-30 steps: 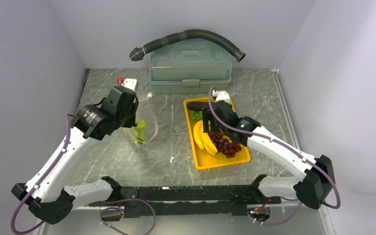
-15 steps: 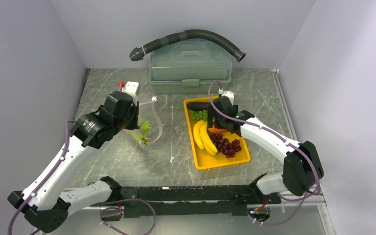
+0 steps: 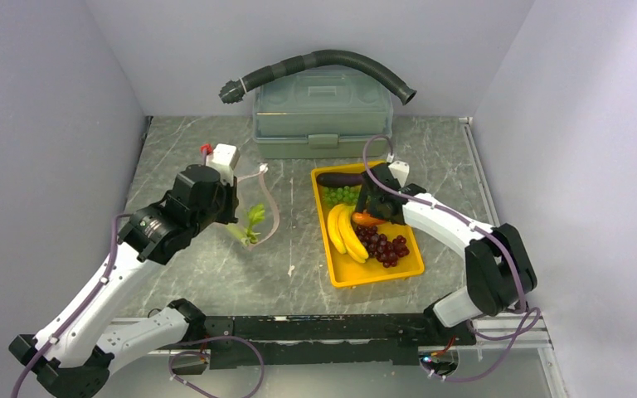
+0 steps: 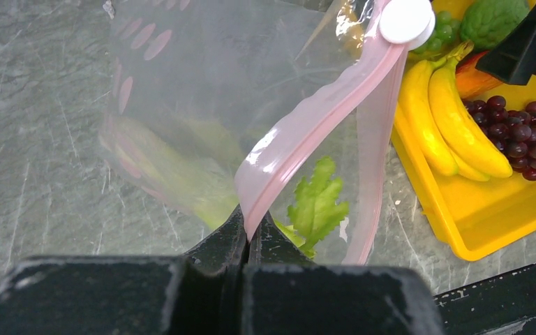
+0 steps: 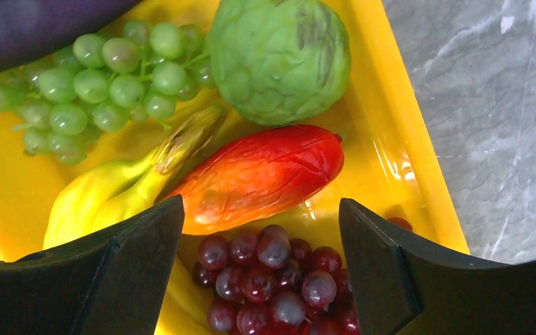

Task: Place the food in the zip-top bag and seal the zipper
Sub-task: Pick up the fake fruit from the bin, then place the fake fruit in the zipper food storage bag, then pick up the fake vegetable from the bin.

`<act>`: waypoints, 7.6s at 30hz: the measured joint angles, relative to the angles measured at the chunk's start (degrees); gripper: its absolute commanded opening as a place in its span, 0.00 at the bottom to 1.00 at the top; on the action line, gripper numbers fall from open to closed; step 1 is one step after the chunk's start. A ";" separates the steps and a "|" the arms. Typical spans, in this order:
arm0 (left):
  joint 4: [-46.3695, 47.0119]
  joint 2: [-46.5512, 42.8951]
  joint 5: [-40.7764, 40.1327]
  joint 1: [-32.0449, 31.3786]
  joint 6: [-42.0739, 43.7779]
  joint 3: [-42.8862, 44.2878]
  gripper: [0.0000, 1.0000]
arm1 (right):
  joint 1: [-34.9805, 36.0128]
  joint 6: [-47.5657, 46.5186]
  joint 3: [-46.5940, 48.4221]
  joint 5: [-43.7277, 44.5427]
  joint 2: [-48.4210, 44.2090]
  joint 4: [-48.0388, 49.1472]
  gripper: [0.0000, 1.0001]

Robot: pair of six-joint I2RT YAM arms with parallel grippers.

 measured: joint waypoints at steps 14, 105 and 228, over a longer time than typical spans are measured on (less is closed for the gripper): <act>2.91 -3.50 0.61 0.04 0.55 -4.42 0.00 | -2.21 11.39 0.00 -0.17 8.13 1.07 0.76; 5.42 -6.21 16.20 10.43 1.84 -7.45 0.00 | 34.01 -34.80 23.54 -23.43 10.73 17.03 0.04; 7.52 -5.86 19.06 10.12 1.64 -7.85 0.00 | -6.40 -15.34 14.32 0.76 13.05 1.29 0.84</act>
